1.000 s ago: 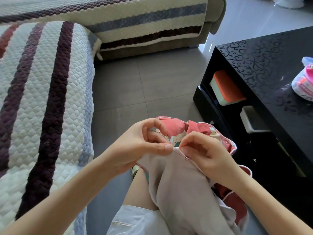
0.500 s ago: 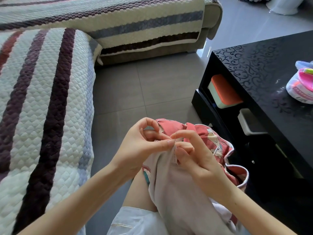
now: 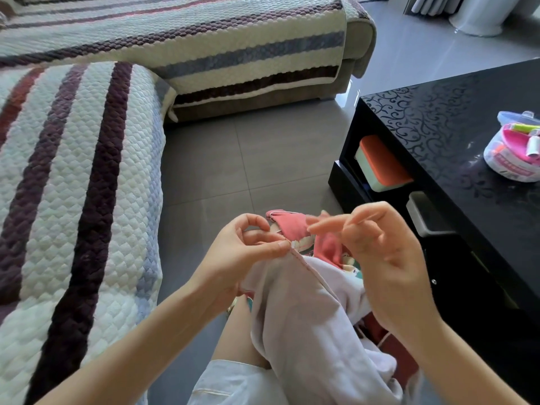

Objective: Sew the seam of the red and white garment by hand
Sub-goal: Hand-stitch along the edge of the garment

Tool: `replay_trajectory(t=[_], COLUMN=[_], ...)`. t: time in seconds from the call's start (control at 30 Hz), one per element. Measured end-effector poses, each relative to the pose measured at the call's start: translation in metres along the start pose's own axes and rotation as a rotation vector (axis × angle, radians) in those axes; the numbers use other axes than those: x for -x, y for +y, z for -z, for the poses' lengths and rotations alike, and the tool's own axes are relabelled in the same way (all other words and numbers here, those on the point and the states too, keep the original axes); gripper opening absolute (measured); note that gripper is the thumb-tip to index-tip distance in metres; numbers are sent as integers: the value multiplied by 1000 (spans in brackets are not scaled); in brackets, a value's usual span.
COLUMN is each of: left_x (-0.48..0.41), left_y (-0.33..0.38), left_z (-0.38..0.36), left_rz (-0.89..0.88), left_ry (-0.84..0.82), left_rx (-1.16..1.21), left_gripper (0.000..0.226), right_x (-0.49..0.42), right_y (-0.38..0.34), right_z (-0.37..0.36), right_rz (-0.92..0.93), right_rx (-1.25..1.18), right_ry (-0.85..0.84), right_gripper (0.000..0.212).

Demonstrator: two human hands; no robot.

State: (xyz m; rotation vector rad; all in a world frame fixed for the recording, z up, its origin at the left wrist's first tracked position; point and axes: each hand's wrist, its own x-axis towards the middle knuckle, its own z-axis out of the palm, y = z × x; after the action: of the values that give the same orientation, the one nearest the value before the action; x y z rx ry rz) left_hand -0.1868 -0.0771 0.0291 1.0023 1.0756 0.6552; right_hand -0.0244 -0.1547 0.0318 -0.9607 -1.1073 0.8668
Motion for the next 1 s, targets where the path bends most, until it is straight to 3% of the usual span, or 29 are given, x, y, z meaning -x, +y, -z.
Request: replay_trajectory(t=[0.13, 0.2, 0.33, 0.5, 0.63, 0.87, 1.0], left_x=[-7, -12, -19, -17, -15, -19, -20], left_y=[17, 30, 61, 98, 119, 125, 124], left_z=[4, 6, 7, 0, -7, -13, -13], left_rz=[-68, -73, 1, -105, -217, -215, -205], left_ry=[-70, -94, -245, -409, -447, -450, -443], left_rx=[-13, -24, 58, -13, -97, -165, -172], left_gripper=[42, 33, 22, 22, 22, 22, 22], right_x=[-15, -26, -46, -49, -48, -52, -53], right_y=[-10, -11, -2, 17, 21, 12, 6], right_z=[18, 29, 39, 20, 6, -10, -14], right_rz=[-204, -209, -134, -74, -51, 26, 33], right_rx=[-324, -374, -32, 388, 436, 293, 227], right_ry=[13, 70, 116, -69, -157, -207, -193], right_gripper=[17, 14, 8, 14, 17, 38, 22])
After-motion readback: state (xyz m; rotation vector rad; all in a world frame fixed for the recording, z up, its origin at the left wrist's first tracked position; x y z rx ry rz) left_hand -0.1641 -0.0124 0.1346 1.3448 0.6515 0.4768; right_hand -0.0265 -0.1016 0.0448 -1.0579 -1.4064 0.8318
